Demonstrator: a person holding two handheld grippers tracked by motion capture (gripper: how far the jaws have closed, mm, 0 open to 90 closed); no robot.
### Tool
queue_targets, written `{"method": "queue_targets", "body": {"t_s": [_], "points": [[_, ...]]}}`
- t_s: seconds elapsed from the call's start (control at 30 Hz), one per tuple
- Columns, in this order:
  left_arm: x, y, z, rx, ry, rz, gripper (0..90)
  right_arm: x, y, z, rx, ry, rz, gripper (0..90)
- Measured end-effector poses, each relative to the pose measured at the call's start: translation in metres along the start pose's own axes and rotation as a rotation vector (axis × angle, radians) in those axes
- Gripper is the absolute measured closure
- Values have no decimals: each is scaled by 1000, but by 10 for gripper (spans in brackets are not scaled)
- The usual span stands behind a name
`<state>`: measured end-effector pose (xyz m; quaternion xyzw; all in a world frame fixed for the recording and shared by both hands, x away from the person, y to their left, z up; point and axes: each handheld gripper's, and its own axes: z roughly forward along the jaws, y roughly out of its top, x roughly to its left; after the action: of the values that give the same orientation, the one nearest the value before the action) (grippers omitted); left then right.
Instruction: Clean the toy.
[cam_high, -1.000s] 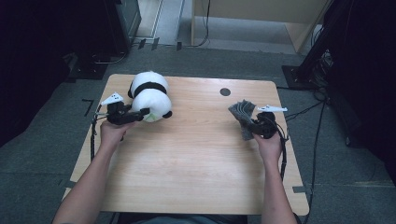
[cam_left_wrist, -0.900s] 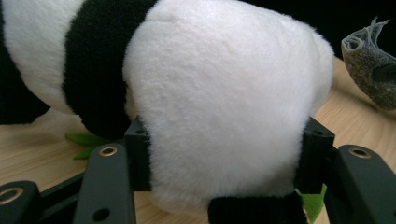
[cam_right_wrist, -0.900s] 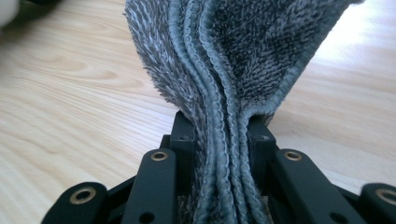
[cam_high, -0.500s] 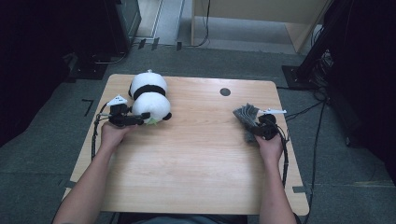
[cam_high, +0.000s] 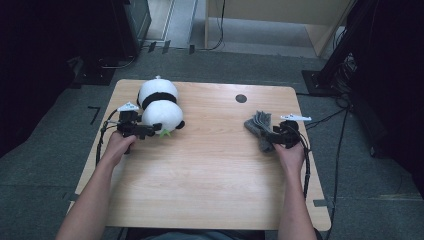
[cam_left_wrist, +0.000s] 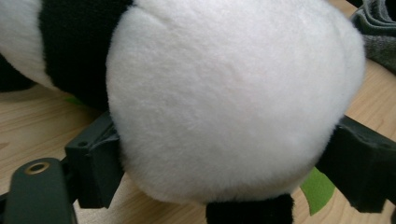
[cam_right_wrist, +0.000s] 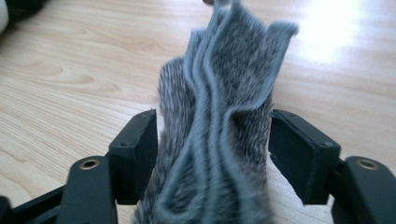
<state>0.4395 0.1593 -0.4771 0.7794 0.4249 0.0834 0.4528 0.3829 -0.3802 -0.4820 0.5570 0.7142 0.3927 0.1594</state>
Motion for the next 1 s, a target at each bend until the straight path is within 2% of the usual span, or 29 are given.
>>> {"method": "queue_targets", "body": {"t_s": [0.1,0.17,0.23,0.33,0.43,0.53,0.6,0.7,0.8,0.9,1.0], "points": [[-3,1,0,13,32,15,77,5,3,-6,-18,4,-10,313],[-6,2,-2,7,62,31,0,9,4,-8,-23,11,-22,303],[-7,4,-4,1,72,26,0,14,5,-9,-20,23,-33,292],[-9,5,-11,-5,48,17,0,22,5,-9,-7,41,-44,292],[-14,9,-20,-24,54,28,0,30,7,-11,-6,45,-55,292],[-22,13,-29,-42,35,54,0,38,8,-12,-11,59,-73,293],[-28,14,-32,-49,5,66,0,44,6,-11,-7,61,-86,293],[-38,15,-34,-57,4,92,0,51,4,-13,-7,58,-103,294],[-49,17,-36,-79,-25,100,0,58,3,-17,-18,71,-118,294],[-62,17,-37,-81,-45,128,0,67,1,-19,-18,90,-131,295],[-73,17,-36,-86,-77,137,0,77,-2,-19,-13,108,-148,295]]}}
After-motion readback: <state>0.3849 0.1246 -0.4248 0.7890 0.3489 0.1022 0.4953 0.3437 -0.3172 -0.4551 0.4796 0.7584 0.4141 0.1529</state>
